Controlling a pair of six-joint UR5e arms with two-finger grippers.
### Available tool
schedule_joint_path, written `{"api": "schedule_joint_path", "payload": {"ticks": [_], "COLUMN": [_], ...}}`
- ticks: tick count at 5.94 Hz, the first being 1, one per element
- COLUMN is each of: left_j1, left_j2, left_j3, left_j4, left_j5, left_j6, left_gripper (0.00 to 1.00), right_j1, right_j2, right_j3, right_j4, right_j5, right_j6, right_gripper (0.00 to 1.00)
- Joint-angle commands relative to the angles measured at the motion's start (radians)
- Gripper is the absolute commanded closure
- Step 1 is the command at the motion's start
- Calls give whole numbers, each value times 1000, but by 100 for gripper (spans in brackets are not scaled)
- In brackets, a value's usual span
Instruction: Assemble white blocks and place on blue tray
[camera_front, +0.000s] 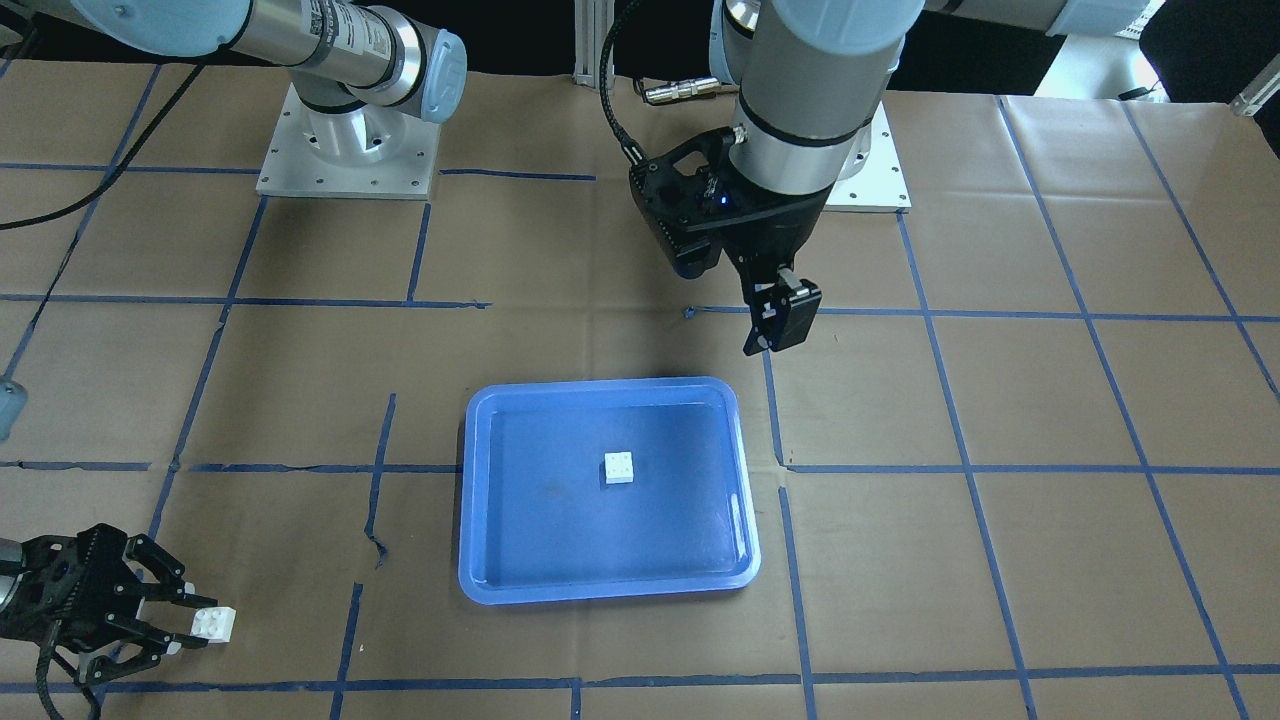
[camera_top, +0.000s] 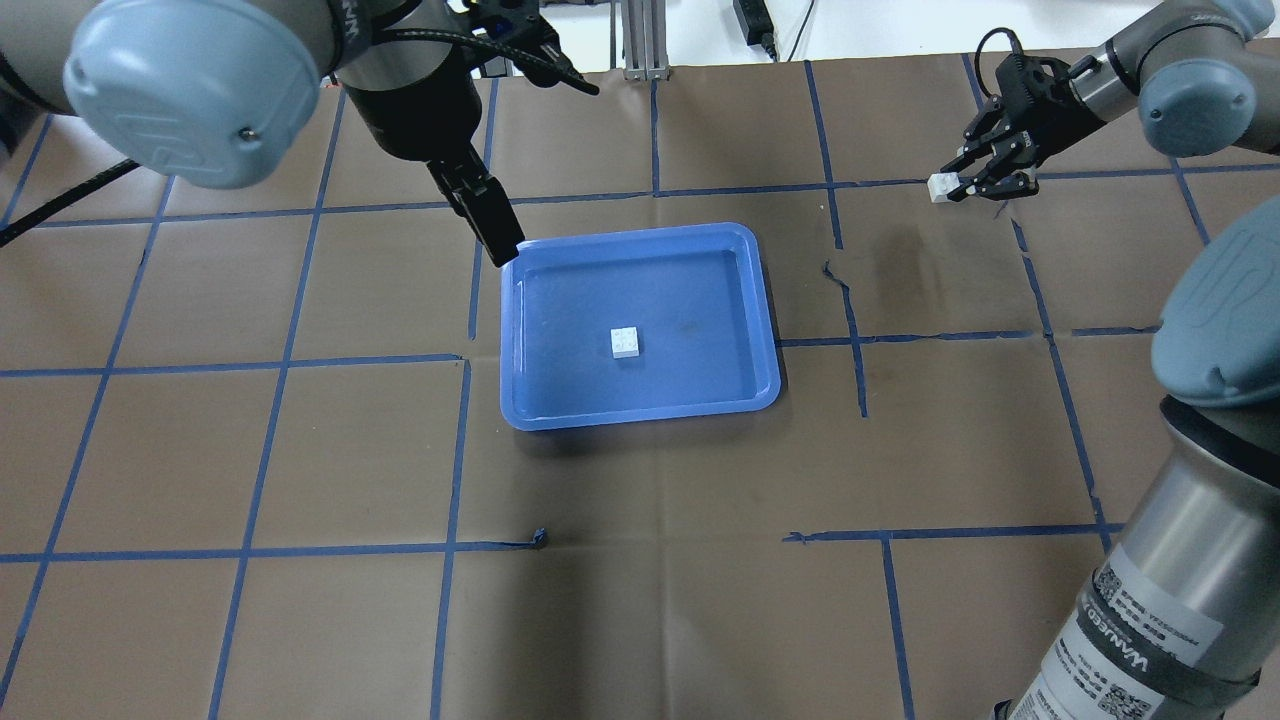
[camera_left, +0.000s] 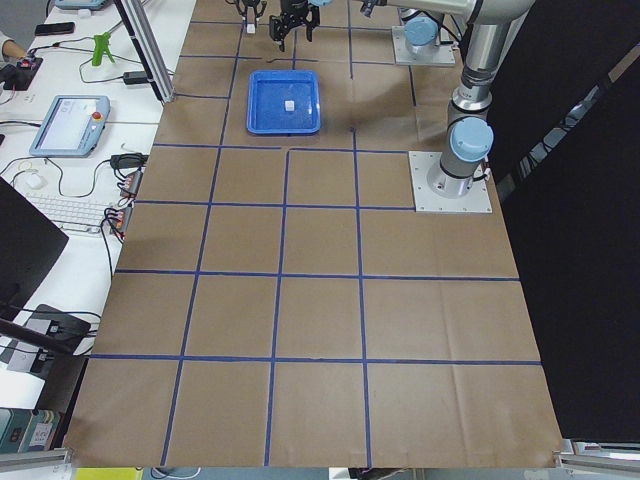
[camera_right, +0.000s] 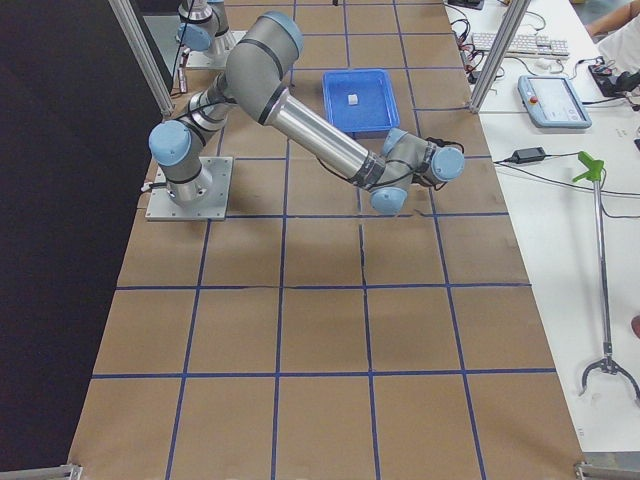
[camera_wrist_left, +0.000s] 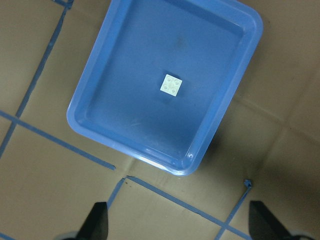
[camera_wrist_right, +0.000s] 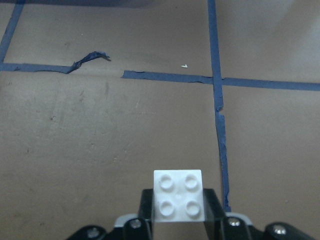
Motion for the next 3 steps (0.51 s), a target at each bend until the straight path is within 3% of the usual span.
{"api": "schedule_joint_path", "payload": {"ticks": [1,3], "left_j1": [62,150], "left_j2": [22,79], "left_j3": [-29,-36], "left_j4": [-22,-89], "left_j5": [31,32], "left_j6": [-269,-479], "left_gripper": [0,0], "right_j1": [37,123], "right_j2": [-71,-147], "right_j3": [37,138], "right_j4": [52,37], "right_j5": [64,76], "right_j6": [1,41], "right_gripper": [70,70]}}
